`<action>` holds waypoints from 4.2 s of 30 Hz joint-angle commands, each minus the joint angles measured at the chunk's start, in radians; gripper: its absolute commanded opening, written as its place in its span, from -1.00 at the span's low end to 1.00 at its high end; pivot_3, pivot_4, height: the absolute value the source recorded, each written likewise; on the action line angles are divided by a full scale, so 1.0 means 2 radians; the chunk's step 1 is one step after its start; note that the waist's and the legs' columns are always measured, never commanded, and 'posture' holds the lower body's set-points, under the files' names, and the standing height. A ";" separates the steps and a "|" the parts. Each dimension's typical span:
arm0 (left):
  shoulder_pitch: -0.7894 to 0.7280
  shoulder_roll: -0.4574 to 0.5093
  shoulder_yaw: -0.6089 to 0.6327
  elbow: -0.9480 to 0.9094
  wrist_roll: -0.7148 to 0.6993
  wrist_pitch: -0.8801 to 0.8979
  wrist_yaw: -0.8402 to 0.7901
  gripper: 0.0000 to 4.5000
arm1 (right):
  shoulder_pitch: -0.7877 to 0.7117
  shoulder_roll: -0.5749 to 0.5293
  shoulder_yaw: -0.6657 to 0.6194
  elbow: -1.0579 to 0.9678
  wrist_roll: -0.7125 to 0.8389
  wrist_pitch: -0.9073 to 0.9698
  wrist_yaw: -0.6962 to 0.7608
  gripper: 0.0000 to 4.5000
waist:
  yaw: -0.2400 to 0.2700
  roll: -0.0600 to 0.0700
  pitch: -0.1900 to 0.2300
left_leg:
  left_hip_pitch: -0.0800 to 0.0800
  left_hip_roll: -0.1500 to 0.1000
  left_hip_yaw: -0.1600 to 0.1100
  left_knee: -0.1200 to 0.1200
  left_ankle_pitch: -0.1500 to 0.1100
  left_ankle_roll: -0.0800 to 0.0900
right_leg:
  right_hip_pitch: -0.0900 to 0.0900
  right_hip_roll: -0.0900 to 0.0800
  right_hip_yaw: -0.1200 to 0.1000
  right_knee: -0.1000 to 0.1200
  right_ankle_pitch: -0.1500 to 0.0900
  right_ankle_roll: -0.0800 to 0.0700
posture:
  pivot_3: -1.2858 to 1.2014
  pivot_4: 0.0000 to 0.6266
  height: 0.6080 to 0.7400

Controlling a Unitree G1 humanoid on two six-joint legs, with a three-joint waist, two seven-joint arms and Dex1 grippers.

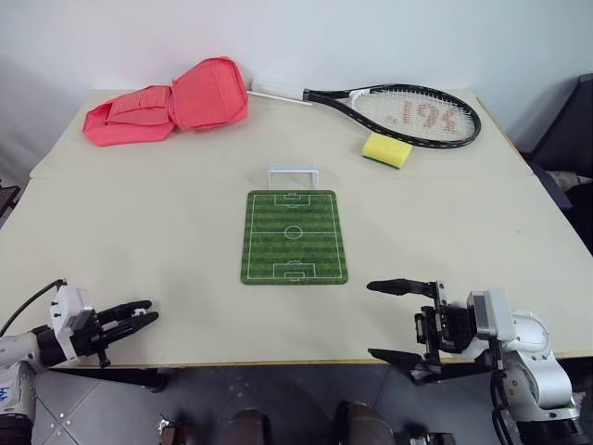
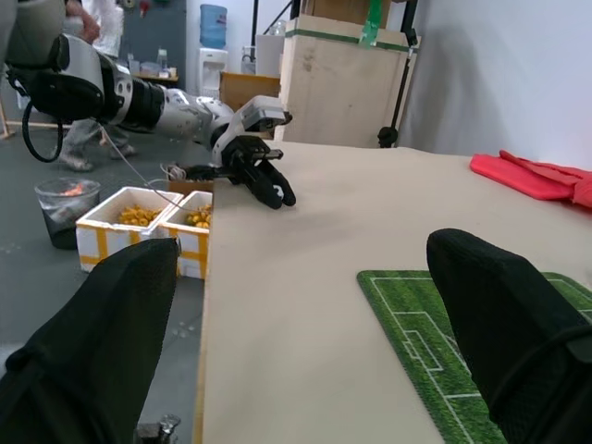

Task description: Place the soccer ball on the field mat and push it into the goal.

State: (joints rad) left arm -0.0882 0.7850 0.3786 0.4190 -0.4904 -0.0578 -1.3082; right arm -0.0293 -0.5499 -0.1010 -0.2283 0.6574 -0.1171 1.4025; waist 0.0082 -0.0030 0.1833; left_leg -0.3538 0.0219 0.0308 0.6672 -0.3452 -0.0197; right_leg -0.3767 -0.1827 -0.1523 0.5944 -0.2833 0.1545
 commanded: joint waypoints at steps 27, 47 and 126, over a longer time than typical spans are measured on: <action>-0.329 -0.212 -0.288 0.084 0.180 -0.041 0.079 -0.62 | 0.115 -0.037 -0.135 0.023 0.005 -0.048 -0.029 1.00 | 0.009 0.000 0.000 | 0.000 0.000 0.002 0.001 0.000 0.000 | 0.000 0.001 0.001 -0.001 0.001 0.001 | 0.03 -0.52 1.00; -0.342 -0.231 -0.269 0.113 0.177 -0.055 0.063 0.20 | 0.121 -0.019 -0.104 -0.008 -0.010 -0.051 -0.068 1.00 | 0.009 0.000 0.000 | 0.000 0.000 0.002 0.002 0.000 0.001 | 0.000 0.000 0.001 -0.001 0.001 0.001 | 0.03 -0.52 1.00; -0.277 -0.163 -0.178 0.074 0.106 -0.053 0.097 -1.00 | 0.115 0.084 -0.105 -0.055 -0.068 -0.040 -0.322 1.00 | -0.003 0.001 0.000 | -0.001 0.000 0.004 0.005 -0.002 0.003 | -0.001 0.001 0.004 -0.002 0.003 0.002 | 0.03 -0.52 1.00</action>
State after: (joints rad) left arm -0.6716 0.4357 -0.0071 0.6785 -0.2262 -0.1964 -1.0859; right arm 0.2136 -0.3835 -0.3020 -0.3332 0.5245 -0.1758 0.7753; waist 0.0016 -0.0005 0.1829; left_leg -0.3564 0.0225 0.0381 0.6787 -0.3499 -0.0127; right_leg -0.3778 -0.1806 -0.1440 0.5913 -0.2778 0.1578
